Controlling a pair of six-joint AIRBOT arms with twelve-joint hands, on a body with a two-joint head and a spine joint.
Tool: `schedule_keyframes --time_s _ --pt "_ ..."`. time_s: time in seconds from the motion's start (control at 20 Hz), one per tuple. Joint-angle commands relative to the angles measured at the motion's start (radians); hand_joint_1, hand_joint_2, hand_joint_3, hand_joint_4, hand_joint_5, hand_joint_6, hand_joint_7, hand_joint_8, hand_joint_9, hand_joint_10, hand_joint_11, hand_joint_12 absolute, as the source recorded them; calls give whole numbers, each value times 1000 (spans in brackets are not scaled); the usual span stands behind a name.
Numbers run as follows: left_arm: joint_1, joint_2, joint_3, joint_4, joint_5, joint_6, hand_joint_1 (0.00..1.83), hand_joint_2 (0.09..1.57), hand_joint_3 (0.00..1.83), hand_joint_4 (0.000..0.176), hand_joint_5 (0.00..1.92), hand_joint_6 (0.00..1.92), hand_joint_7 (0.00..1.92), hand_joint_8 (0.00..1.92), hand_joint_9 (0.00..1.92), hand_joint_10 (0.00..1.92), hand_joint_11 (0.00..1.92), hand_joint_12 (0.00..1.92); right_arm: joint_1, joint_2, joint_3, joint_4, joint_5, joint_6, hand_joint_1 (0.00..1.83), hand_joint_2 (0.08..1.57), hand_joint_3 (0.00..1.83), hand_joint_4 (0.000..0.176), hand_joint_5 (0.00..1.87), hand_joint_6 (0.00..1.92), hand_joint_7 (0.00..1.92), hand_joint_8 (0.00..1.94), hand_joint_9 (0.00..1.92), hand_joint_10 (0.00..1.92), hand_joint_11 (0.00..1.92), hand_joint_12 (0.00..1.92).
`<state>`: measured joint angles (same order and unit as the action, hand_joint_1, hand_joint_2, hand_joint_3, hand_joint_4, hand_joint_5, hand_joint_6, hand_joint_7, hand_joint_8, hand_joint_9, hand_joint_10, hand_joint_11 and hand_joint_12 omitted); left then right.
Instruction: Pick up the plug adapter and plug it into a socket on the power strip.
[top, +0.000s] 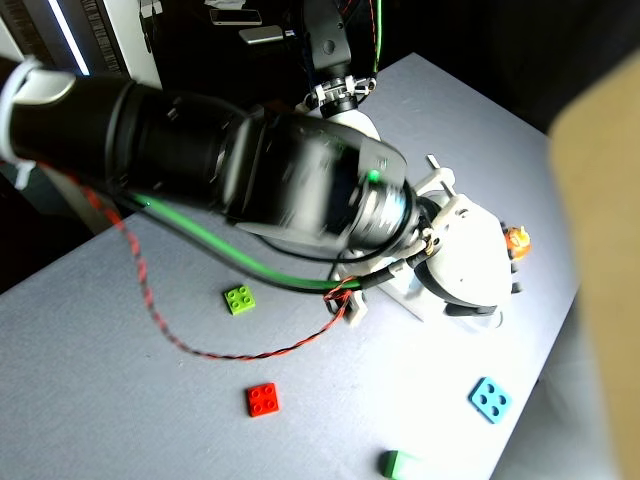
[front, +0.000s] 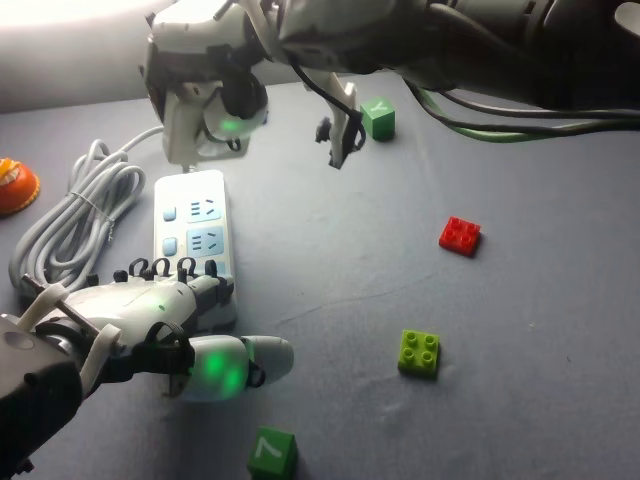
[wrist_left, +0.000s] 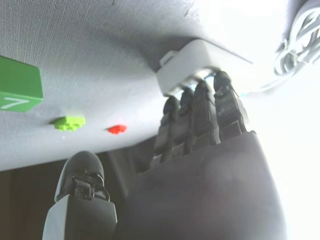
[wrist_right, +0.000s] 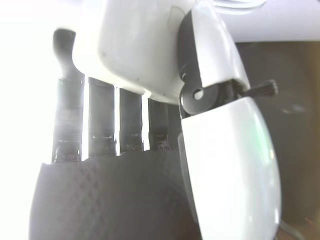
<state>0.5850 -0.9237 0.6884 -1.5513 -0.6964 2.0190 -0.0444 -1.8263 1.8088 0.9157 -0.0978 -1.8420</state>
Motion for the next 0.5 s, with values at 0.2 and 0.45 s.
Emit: schedule_keyframes --time_s 0.2,0.45 --pt "5 5 1 3 -13 -3 0 1167 1 0 64 1 57 0 39 0 0 15 -8 3 -60 381 246 -368 1224 1161 0 0 858 1023 945 1238 819 1137 611 1672" --pt "6 4 0 3 -13 -3 0 1165 0 0 87 10 84 11 60 9 17 23 -33 -4 -115 800 407 -716 1221 1174 2 0 823 1068 930 1268 805 1174 644 1645"
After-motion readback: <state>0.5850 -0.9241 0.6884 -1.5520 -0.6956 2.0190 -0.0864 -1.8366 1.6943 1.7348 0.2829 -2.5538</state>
